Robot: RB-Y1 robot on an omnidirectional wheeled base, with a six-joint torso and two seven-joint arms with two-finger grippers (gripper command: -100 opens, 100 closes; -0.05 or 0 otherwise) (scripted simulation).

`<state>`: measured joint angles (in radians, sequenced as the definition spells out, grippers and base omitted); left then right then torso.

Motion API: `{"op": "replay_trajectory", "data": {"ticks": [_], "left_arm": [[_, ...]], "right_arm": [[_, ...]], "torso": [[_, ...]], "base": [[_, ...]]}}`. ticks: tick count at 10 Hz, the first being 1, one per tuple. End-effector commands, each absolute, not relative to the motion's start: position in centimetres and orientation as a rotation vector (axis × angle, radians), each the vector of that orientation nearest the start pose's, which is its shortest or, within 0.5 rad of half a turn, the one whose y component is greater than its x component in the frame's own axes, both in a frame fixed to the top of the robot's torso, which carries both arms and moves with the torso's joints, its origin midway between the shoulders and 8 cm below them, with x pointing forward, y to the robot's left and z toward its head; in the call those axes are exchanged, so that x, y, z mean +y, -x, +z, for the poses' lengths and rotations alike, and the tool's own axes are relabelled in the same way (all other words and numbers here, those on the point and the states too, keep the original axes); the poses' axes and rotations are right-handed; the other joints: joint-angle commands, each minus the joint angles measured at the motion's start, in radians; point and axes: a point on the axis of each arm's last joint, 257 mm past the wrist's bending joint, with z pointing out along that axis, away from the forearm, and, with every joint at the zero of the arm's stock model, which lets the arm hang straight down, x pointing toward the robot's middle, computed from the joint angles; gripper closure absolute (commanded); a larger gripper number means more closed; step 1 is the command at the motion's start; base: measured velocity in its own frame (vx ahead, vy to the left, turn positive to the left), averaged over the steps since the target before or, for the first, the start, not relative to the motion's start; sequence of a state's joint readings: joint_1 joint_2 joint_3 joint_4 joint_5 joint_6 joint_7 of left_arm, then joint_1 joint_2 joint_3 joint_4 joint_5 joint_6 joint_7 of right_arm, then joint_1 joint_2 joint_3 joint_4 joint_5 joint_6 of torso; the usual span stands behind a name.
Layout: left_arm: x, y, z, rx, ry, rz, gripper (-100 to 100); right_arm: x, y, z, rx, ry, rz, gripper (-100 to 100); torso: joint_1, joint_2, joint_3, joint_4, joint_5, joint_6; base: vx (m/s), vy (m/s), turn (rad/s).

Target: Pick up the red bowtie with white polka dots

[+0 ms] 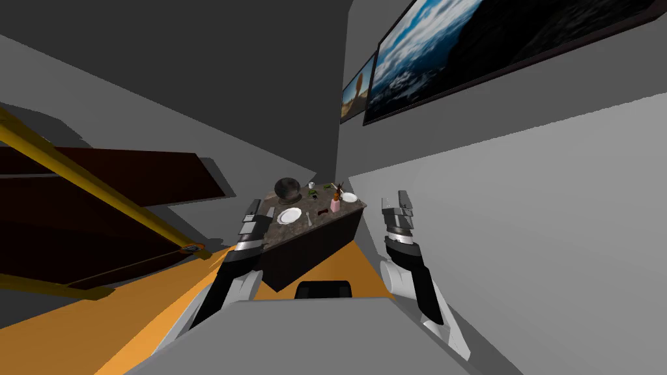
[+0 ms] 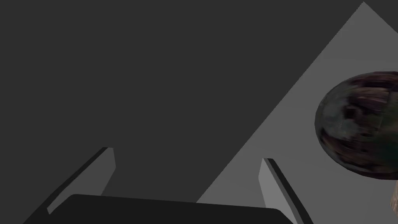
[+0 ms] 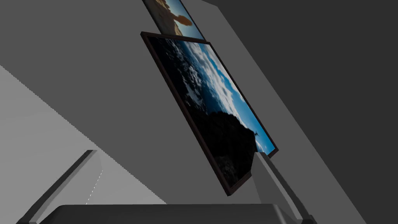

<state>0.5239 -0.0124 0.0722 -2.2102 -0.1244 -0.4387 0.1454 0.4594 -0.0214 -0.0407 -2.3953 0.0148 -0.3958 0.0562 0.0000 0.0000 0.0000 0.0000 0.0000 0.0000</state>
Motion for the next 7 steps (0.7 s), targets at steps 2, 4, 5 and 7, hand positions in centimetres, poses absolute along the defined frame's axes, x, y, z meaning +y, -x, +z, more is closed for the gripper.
{"op": "replay_trajectory", "data": {"ticks": [2, 4, 5, 7], "left_arm": [[30.3, -36.1, -2.8, 0.77, 0.756, -1.242, -100], [30.7, -36.3, -2.8, 0.802, 0.762, -1.253, -100], [30.9, -36.4, -3.0, 0.816, 0.774, -1.261, -100], [31.7, -36.7, -3.3, 0.842, 0.817, -1.282, -100]], "right_arm": [[-28.1, -33.7, 6.9, 0.613, -0.57, 1.224, 0], [-28.1, -33.7, 6.9, 0.613, -0.57, 1.224, 0], [-28.1, -33.7, 6.9, 0.613, -0.57, 1.224, 0], [-28.1, -33.7, 6.9, 0.612, -0.57, 1.224, 0]], "torso": [[-0.001, 0.0, 0.0, 0.0, 0.0, 0.0], [-0.003, -0.001, -0.001, 0.0, -0.001, 0.0], [-0.003, -0.001, -0.001, 0.0, -0.001, 0.0], [-0.005, -0.001, -0.001, 0.0, -0.001, 0.0]], "base": [[0.01, -0.027, -0.036], [0.023, -0.052, -0.053], [0.019, -0.076, -0.086], [0.022, -0.082, -0.087]]}}
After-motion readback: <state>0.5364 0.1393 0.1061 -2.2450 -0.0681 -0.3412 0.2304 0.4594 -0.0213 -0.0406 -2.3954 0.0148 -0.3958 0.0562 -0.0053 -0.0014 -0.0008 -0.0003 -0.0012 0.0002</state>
